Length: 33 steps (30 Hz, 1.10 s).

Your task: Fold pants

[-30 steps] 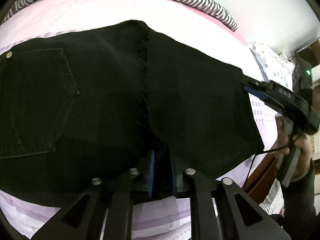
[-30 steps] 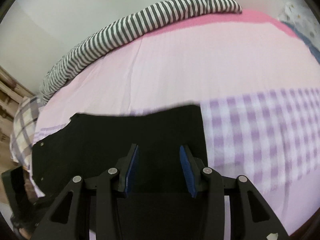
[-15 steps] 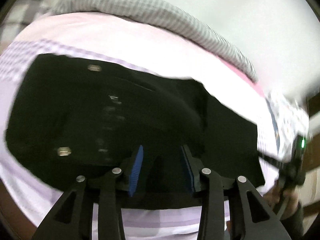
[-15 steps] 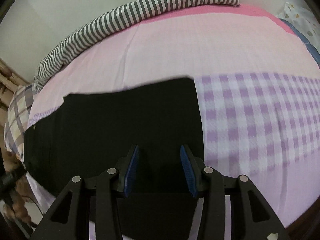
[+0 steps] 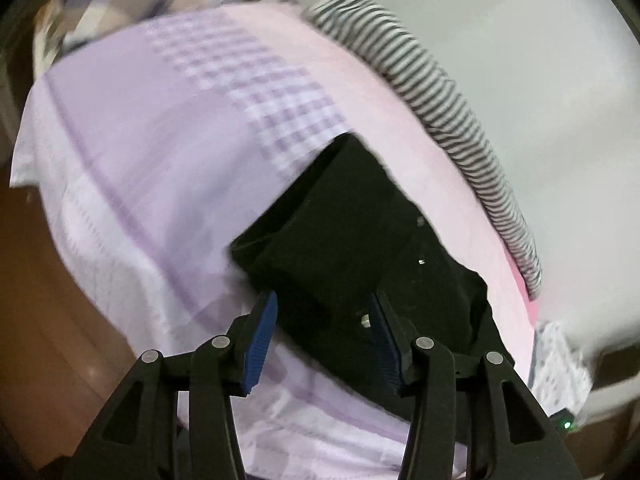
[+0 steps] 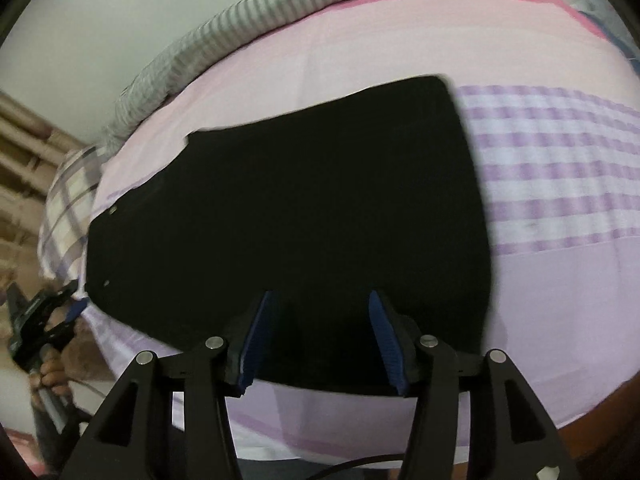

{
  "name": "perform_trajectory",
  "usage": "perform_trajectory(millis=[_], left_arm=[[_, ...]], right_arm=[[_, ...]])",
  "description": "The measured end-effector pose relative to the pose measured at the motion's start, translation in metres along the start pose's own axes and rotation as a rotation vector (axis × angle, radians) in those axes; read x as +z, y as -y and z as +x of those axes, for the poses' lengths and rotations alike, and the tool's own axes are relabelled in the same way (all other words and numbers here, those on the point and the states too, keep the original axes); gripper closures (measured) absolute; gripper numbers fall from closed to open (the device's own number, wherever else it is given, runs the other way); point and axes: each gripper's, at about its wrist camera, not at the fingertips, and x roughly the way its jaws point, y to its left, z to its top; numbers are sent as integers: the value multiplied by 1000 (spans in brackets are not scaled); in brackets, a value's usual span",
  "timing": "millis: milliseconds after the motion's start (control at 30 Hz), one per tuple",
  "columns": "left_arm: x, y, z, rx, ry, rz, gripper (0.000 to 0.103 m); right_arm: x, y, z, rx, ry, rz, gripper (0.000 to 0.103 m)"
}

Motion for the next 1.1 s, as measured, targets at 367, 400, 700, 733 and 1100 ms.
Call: perform_trajectory(millis=[367,400,700,733,1100], left_arm=[[-12,-26,27,-128,-119,-177,54],[-12,-27,30,-139,-125,-185,54],[-12,-27,46,-210,-120,-192,54],[-10,-27,48,-225,-116,-194,54],[-12,-36,57,-273,-55,-217,81]], right_arm=[[0,-32,-2,92,10,-32,53],[1,-33,-2,94,11,-31,53],[2,-36,1,111,11,-19,53],[2,-37,2,114,13,-18,53],[1,-42,16,136,-1,-2,53]])
